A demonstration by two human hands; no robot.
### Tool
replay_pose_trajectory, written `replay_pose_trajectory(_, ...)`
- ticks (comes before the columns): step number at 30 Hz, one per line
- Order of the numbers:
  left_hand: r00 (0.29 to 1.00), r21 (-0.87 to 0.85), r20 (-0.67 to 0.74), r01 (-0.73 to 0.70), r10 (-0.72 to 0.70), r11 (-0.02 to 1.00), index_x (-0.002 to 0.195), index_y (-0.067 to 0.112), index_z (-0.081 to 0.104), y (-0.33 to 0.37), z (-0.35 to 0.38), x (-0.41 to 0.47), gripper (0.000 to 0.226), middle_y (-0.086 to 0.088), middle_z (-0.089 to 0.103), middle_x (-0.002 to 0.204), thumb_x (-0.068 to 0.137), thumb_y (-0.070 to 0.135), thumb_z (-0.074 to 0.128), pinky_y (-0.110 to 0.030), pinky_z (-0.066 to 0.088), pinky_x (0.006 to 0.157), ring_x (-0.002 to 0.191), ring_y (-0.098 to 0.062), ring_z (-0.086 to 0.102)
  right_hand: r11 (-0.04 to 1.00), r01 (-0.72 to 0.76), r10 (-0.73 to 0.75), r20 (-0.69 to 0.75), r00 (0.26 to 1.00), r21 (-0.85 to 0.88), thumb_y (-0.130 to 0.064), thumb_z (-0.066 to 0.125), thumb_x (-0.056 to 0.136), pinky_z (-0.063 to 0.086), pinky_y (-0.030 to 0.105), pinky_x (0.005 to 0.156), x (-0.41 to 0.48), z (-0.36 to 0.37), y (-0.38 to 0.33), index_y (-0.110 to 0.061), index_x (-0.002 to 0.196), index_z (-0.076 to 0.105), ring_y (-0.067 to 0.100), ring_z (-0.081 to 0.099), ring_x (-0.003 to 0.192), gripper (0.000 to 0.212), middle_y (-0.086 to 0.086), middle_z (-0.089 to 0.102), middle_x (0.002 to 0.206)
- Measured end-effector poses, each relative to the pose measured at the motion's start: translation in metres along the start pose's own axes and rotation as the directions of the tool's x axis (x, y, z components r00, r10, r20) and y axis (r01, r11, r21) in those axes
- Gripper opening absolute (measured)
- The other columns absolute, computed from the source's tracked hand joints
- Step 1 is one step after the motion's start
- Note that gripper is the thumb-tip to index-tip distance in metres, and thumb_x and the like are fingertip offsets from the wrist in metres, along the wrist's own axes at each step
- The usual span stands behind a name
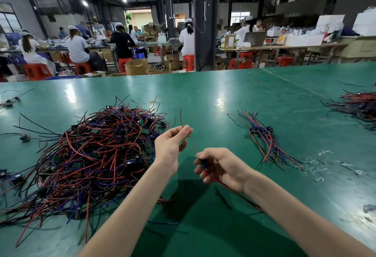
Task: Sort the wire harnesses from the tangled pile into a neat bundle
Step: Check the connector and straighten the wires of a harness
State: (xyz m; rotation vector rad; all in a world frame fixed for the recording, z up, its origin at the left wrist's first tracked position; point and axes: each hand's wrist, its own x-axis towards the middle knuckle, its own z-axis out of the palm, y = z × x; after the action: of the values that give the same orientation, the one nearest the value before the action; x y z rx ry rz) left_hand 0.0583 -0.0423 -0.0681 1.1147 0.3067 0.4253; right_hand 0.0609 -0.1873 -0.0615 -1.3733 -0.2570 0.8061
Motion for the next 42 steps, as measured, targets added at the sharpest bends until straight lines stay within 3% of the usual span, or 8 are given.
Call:
replay_pose_trajectory(6, 1.000, -0.060, -0.024, 0.018, -0.019, 0.998, 0.074, 0.015, 0.064, 0.009, -0.006, 0.006, 0.013, 0.001, 0.071, 0.068, 0.075, 0.009, 0.075, -0.022, 0.045, 0.066, 0.067, -0.007, 0.061, 1.000, -0.014, 0.015, 0.042, 0.999, -0.024, -0.013, 0.048, 0.089, 0.043, 0.019, 0.040, -0.002, 0.001, -0.001, -0.002, 0.074, 0.057, 0.013, 0.054, 0.042, 0.021, 0.008, 0.061, 0.055)
replay_pose_trajectory(12, 0.992, -0.152, -0.006, 0.122, -0.124, 0.981, 0.074, 0.015, 0.060, 0.011, -0.006, 0.008, 0.016, 0.004, 0.064, 0.057, 0.073, 0.009, 0.075, -0.021, 0.046, 0.056, 0.049, -0.005, 0.055, 0.999, -0.036, 0.038, 0.057, 0.998, -0.025, -0.014, 0.048, 0.089, 0.042, 0.019, 0.040, -0.002, -0.001, -0.001, -0.003, 0.074, 0.058, 0.013, 0.054, 0.043, 0.021, 0.008, 0.062, 0.056)
replay_pose_trajectory(16, 0.977, -0.193, 0.081, 0.212, -0.199, 0.958, 0.081, 0.012, 0.065, 0.011, -0.006, 0.007, 0.007, 0.005, 0.063, 0.055, 0.077, 0.009, 0.069, -0.021, 0.046, 0.059, 0.045, -0.004, 0.055, 0.997, -0.066, 0.069, 0.080, 0.994, -0.040, -0.014, 0.049, 0.088, 0.041, 0.019, 0.040, -0.003, -0.002, 0.000, -0.003, 0.073, 0.059, 0.013, 0.054, 0.043, 0.022, 0.008, 0.062, 0.056)
replay_pose_trajectory(22, 0.968, -0.254, 0.106, 0.246, -0.226, 0.935, 0.074, 0.016, 0.064, 0.010, -0.008, 0.008, 0.008, 0.006, 0.065, 0.056, 0.073, 0.011, 0.070, -0.022, 0.043, 0.065, 0.045, -0.002, 0.056, 0.996, -0.071, 0.076, 0.100, 0.992, -0.053, -0.015, 0.049, 0.088, 0.041, 0.020, 0.039, -0.004, -0.003, -0.001, -0.003, 0.072, 0.060, 0.013, 0.055, 0.044, 0.022, 0.009, 0.063, 0.058)
replay_pose_trajectory(27, 0.980, -0.204, 0.042, 0.197, -0.192, 0.959, 0.068, 0.017, 0.058, 0.006, -0.010, 0.009, 0.018, 0.005, 0.063, 0.055, 0.077, 0.009, 0.072, -0.020, 0.045, 0.058, 0.048, -0.004, 0.055, 0.995, -0.072, 0.079, 0.109, 0.991, -0.069, -0.015, 0.049, 0.089, 0.042, 0.019, 0.040, -0.003, -0.003, 0.000, -0.004, 0.074, 0.060, 0.012, 0.055, 0.045, 0.021, 0.008, 0.064, 0.059)
replay_pose_trajectory(31, 0.996, -0.096, -0.054, 0.070, -0.076, 0.993, 0.064, 0.019, 0.054, 0.001, -0.010, 0.009, 0.026, 0.007, 0.064, 0.064, 0.077, 0.008, 0.074, -0.019, 0.045, 0.056, 0.063, -0.005, 0.057, 0.995, -0.074, 0.079, 0.080, 0.994, -0.068, -0.015, 0.049, 0.088, 0.041, 0.018, 0.040, -0.002, -0.002, 0.001, -0.004, 0.075, 0.060, 0.011, 0.054, 0.044, 0.020, 0.007, 0.063, 0.058)
replay_pose_trajectory(36, 0.994, -0.043, -0.112, -0.013, 0.008, 0.999, 0.069, 0.018, 0.058, -0.001, -0.014, 0.010, 0.020, 0.006, 0.063, 0.072, 0.078, 0.013, 0.075, -0.017, 0.048, 0.056, 0.071, -0.005, 0.059, 0.993, -0.071, 0.079, 0.081, 0.994, -0.091, -0.014, 0.049, 0.088, 0.041, 0.018, 0.040, -0.003, -0.003, 0.001, -0.005, 0.073, 0.060, 0.011, 0.054, 0.043, 0.021, 0.006, 0.062, 0.057)
replay_pose_trajectory(42, 0.986, -0.090, -0.165, -0.003, -0.011, 0.996, 0.074, 0.015, 0.060, 0.001, -0.018, 0.014, 0.014, 0.000, 0.064, 0.076, 0.079, 0.012, 0.073, -0.017, 0.049, 0.049, 0.066, -0.007, 0.060, 0.987, -0.080, 0.097, 0.116, 0.988, -0.140, -0.015, 0.048, 0.089, 0.041, 0.018, 0.040, -0.003, -0.006, 0.000, -0.005, 0.073, 0.059, 0.011, 0.053, 0.044, 0.021, 0.006, 0.062, 0.057)
